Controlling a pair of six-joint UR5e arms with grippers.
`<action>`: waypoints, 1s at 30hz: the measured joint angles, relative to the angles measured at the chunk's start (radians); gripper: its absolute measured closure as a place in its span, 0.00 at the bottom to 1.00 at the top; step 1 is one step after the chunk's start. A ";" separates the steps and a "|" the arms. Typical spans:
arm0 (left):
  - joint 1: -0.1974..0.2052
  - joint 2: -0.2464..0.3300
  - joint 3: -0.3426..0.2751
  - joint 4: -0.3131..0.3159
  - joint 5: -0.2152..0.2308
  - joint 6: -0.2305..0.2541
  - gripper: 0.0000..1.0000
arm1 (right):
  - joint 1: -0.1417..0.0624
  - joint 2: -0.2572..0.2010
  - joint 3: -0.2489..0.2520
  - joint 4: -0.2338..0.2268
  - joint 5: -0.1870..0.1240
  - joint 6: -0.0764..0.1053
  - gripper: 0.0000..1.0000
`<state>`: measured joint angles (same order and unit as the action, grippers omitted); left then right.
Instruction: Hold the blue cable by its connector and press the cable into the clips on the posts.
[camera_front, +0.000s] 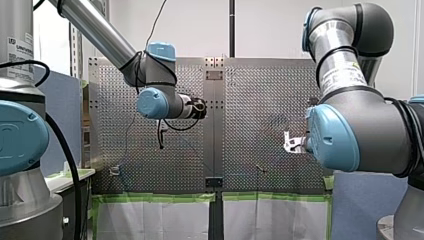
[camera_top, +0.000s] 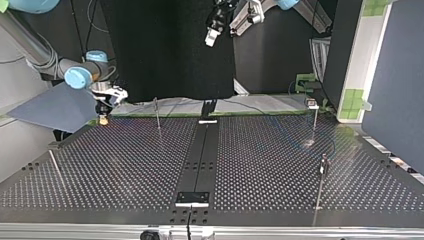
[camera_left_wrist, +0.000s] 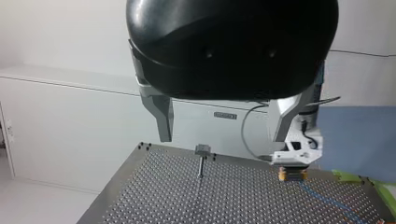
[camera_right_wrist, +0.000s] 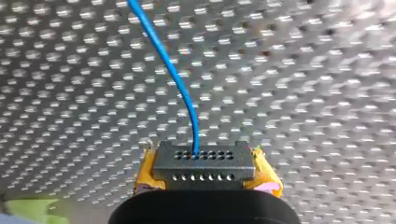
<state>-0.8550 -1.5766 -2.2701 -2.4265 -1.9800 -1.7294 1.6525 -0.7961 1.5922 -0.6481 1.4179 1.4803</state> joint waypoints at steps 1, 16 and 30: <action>0.000 0.000 0.000 0.004 0.001 0.000 0.01 | 0.002 -0.011 0.000 0.002 0.000 0.003 1.00; 0.000 0.001 -0.001 0.021 0.001 0.001 0.01 | 0.007 -0.041 0.001 0.010 0.000 0.011 1.00; 0.000 0.001 -0.001 0.021 0.001 0.001 0.01 | 0.007 -0.042 0.001 0.010 0.000 0.011 1.00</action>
